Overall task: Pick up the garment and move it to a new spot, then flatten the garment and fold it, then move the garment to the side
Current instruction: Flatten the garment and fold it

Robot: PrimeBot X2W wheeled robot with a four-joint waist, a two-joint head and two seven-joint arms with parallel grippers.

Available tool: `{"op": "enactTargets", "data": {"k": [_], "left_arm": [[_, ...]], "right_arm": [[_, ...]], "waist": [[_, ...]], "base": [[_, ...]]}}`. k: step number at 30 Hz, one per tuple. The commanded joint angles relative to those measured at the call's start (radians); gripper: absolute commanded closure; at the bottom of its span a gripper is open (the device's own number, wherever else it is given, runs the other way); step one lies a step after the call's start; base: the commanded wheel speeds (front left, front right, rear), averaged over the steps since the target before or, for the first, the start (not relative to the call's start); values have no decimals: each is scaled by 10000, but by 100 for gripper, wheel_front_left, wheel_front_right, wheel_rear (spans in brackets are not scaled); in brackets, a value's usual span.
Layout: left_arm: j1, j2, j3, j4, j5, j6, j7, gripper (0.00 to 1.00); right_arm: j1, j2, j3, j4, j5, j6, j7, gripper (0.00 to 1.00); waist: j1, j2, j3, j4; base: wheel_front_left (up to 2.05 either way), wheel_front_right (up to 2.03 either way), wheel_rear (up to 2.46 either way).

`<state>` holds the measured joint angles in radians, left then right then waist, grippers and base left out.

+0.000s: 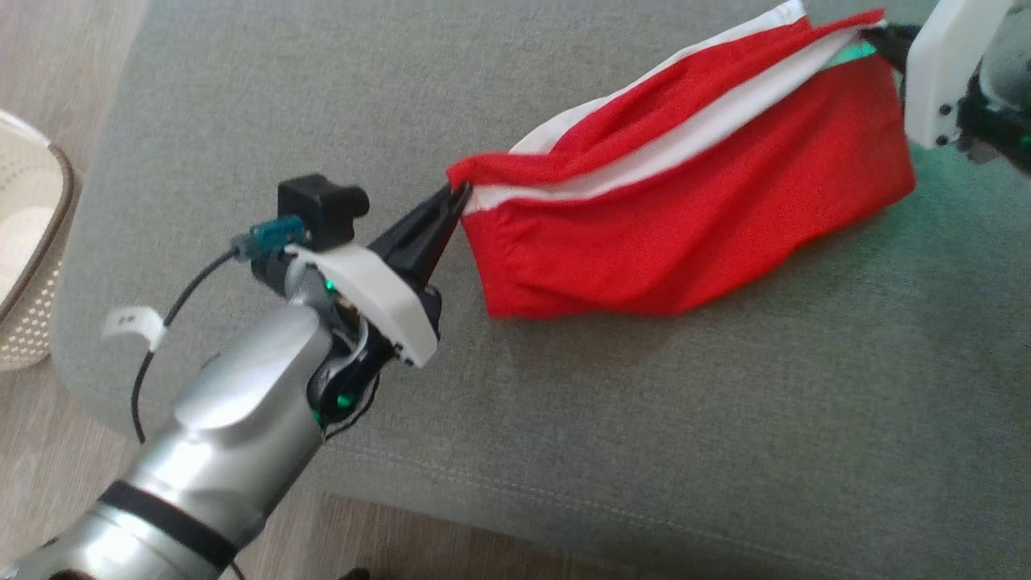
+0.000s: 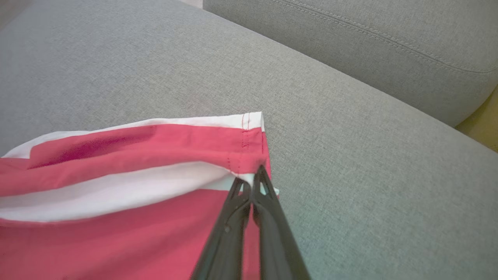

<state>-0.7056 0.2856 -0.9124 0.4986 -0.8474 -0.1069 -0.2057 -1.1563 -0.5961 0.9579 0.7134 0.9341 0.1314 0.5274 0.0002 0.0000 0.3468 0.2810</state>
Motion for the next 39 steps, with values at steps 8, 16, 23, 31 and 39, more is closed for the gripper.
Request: {"op": "enactTargets", "data": {"k": [8, 16, 23, 31, 39], "left_arm": [[-1072, -292, 662, 650, -71, -175, -475, 100], [-1385, -643, 908, 1159, 39, -221, -552, 0], [-1312, -860, 1741, 1219, 547, -224, -558, 0], [-506, -1091, 3537, 991, 1125, 6, -560, 0], [814, -1443, 5538, 11, 1769, 173, -560, 0]], "right_arm": [[-960, 245, 248, 775, -604, -7, -818, 100], [-1325, 384, 637, 1131, -648, -7, -1345, 0], [-1361, 548, 795, 1631, -651, -7, -1879, 0], [-717, 866, 542, 2276, -462, -7, -3640, 0], [699, 1647, -200, 2399, 94, -7, -6117, 0]], "waist": [[-2, 0, 769, 373], [-2, 0, 1045, 492], [-2, 0, 1003, 431], [-2, 0, 321, 51], [-2, 0, -838, -670]], "base": [[0, 0, 0], [0, 0, 0], [0, 0, 0], [0, 0, 0], [0, 0, 0]]}}
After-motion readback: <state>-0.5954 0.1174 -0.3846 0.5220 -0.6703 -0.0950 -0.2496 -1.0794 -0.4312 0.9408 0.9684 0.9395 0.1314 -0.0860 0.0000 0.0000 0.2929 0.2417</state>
